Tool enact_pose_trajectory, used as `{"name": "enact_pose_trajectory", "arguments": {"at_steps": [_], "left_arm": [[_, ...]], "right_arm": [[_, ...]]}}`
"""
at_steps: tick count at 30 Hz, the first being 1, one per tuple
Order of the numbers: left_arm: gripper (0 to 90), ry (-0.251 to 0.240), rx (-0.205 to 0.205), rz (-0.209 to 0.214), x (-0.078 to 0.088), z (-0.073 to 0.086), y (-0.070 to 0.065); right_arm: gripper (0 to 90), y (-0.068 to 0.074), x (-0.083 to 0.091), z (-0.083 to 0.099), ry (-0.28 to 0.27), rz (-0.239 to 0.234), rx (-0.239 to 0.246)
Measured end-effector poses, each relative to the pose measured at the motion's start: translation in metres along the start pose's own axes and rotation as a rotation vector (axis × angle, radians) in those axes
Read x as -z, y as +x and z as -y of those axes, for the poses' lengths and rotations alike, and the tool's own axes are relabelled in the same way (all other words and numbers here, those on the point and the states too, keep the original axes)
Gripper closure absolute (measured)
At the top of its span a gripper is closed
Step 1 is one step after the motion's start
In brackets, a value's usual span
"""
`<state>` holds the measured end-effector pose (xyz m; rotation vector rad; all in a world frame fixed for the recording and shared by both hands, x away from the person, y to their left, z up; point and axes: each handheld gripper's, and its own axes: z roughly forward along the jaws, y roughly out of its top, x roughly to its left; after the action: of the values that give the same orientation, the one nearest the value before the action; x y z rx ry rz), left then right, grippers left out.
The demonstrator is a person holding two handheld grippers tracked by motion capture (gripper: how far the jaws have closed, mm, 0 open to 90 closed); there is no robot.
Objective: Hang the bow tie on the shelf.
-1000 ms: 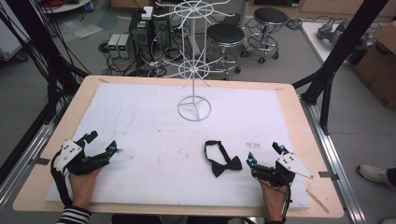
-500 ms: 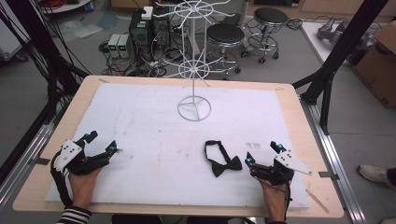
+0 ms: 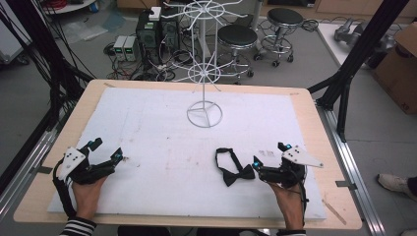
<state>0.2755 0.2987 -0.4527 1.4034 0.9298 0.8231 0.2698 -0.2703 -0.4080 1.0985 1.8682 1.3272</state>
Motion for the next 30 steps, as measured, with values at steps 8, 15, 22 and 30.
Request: {"name": "enact_pose_trajectory", "arguments": {"at_steps": [8, 15, 22, 30], "left_arm": [[15.2, 0.0, -0.002, -0.001, 0.0, 0.0, 0.0], [15.2, 0.0, 0.0, 0.0, 0.0, 0.0, 0.0], [15.2, 0.0, 0.001, 0.0, 0.0, 0.0, 0.0], [15.2, 0.002, 0.001, 0.0, 0.0, 0.0, 0.0]], "right_arm": [[4.1, 0.003, -0.006, -0.017, 0.101, -0.064, 0.043], [6.5, 0.011, -0.016, -0.027, 0.216, -0.108, 0.091], [16.5, 0.018, -0.029, -0.039, 0.309, -0.174, 0.116], [19.7, 0.021, -0.044, -0.044, 0.407, -0.189, 0.107]]}}
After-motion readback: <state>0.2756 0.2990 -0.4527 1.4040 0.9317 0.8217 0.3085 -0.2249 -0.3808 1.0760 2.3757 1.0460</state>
